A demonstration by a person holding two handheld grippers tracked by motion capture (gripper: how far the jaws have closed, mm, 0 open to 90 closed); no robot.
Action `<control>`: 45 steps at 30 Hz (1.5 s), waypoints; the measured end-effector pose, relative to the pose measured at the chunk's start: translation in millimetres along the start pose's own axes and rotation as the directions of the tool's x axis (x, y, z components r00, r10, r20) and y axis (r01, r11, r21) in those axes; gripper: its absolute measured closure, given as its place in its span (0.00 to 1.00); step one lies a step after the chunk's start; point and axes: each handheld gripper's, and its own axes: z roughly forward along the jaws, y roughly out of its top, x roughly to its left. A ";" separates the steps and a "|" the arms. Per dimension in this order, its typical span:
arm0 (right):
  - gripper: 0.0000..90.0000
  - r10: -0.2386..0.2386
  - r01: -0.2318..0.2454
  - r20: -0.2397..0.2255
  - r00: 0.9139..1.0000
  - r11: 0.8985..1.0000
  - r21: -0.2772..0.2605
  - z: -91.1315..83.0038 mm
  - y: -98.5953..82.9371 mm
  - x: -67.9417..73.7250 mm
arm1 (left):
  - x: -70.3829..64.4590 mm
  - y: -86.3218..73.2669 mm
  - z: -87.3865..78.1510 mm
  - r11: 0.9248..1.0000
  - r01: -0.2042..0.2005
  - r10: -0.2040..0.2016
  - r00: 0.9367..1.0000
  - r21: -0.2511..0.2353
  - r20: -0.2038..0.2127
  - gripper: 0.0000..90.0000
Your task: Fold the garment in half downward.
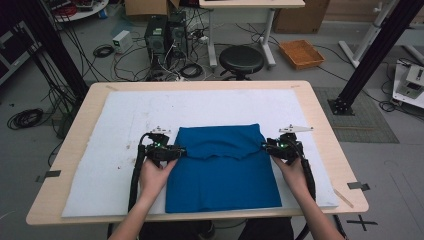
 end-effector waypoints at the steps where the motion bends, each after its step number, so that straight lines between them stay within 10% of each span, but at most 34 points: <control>1: 0.74 0.000 0.000 -0.001 1.000 1.000 0.011 2.4 -0.1 0.4 | -0.2 0.1 1.4 1.000 0.004 -0.004 1.000 0.000 -0.002 0.76; 13: 0.97 -0.045 0.045 0.000 0.999 0.998 0.053 15.1 0.5 7.4 | -2.9 1.0 1.7 1.000 -0.025 0.025 1.000 -0.018 0.009 0.97; 29: 0.97 -0.066 0.066 -0.043 0.997 0.998 -0.010 -23.8 4.7 17.8 | -11.7 2.6 -39.5 0.997 -0.061 0.064 0.996 -0.053 0.069 0.97; 45: 0.98 -0.083 0.080 -0.129 0.988 0.996 -0.024 -78.6 -22.7 40.2 | -45.3 -29.8 -81.2 0.992 -0.124 0.123 0.977 -0.005 0.173 0.97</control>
